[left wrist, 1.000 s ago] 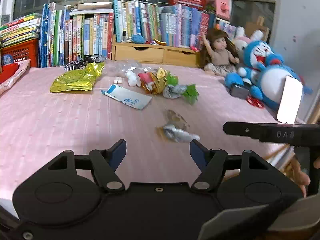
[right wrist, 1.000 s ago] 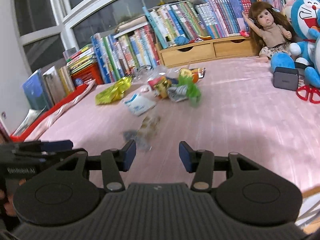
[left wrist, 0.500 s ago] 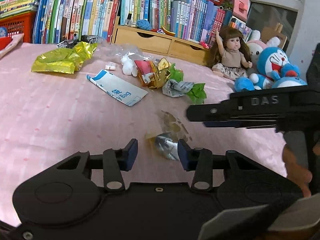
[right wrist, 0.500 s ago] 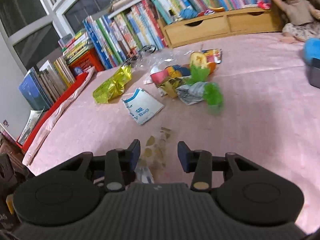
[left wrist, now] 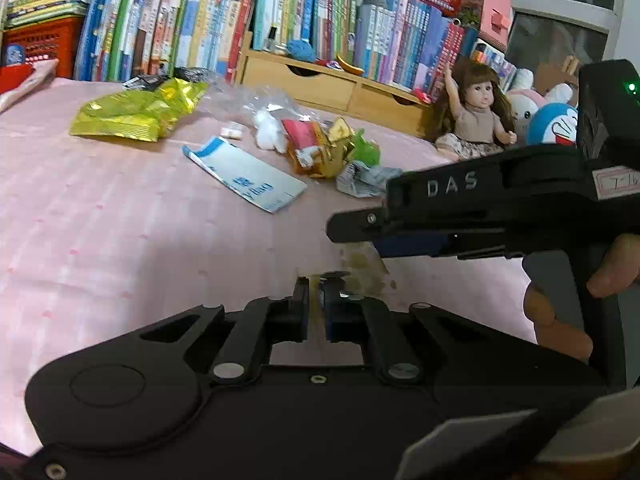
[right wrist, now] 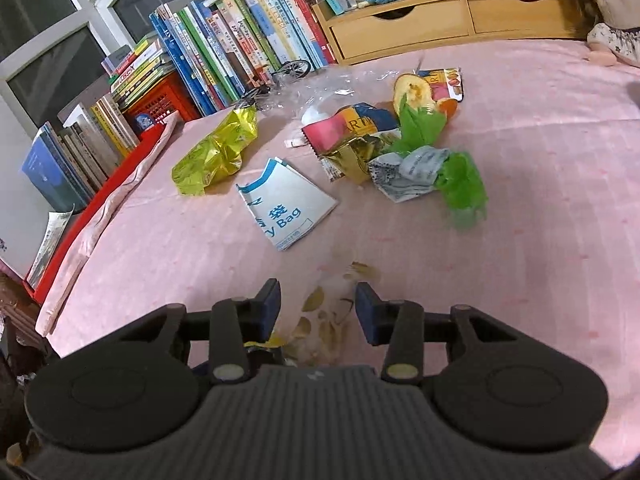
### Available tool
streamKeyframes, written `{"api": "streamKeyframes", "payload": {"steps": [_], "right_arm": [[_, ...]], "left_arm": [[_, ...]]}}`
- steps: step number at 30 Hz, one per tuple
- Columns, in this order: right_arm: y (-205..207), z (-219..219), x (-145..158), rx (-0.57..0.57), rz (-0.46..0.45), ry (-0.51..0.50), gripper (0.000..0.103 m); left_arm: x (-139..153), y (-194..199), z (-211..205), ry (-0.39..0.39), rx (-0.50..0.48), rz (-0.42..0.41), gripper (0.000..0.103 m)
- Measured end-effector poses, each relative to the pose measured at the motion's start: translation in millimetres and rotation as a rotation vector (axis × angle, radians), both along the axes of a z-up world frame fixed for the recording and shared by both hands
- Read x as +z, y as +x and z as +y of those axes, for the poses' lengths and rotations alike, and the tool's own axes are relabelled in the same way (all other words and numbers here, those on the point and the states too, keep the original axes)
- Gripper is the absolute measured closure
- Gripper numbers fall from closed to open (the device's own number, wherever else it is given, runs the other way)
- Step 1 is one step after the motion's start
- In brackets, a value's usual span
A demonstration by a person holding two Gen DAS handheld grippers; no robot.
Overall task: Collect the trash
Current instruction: 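Grasp a small silver wrapper with the left tool while the right tool grasps a brown scrap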
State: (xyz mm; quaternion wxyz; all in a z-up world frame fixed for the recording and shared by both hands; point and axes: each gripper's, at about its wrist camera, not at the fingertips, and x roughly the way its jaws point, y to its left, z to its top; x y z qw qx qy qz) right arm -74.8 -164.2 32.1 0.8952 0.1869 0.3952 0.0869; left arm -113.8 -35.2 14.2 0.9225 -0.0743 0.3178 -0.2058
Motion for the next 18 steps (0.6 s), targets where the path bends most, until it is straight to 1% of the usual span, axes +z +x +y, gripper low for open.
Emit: {"api": "streamKeyframes", "payload": {"steps": [2, 5, 9, 11, 13, 14, 15, 16, 17, 18], "right_arm": [[0, 1, -2, -0.006, 0.012, 0.001, 0.072], [-1, 5, -5, -0.005, 0.012, -0.018, 0.076], [-8, 5, -1, -0.019, -0.014, -0.059, 0.077], [-11, 2, 3, -0.044, -0.027, -0.085, 0.079], [-14, -2, 6, -0.070, -0.036, -0.105, 0.081], [-16, -5, 7, -0.083, -0.039, -0.107, 0.081], [-17, -8, 7, -0.093, -0.043, -0.104, 0.082], [-19, -11, 8, -0.100, -0.046, -0.098, 0.082], [-21, -15, 8, -0.106, -0.048, -0.092, 0.082], [-21, -17, 8, -0.111, -0.049, -0.089, 0.082]], "left_arm": [[2, -2, 3, 0.001, 0.008, -0.009, 0.097], [5, -4, 7, 0.008, 0.014, -0.021, 0.097], [5, -5, 9, 0.001, 0.002, -0.014, 0.096], [4, -3, 9, -0.006, -0.002, -0.007, 0.095], [2, 0, 9, -0.024, 0.001, 0.011, 0.091], [1, 1, 8, -0.036, 0.002, 0.022, 0.090], [0, 3, 8, -0.046, 0.008, 0.031, 0.086], [-1, 5, 8, -0.057, 0.011, 0.039, 0.079], [-1, 7, 8, -0.064, 0.014, 0.046, 0.075], [-2, 9, 8, -0.077, 0.015, 0.054, 0.069]]}}
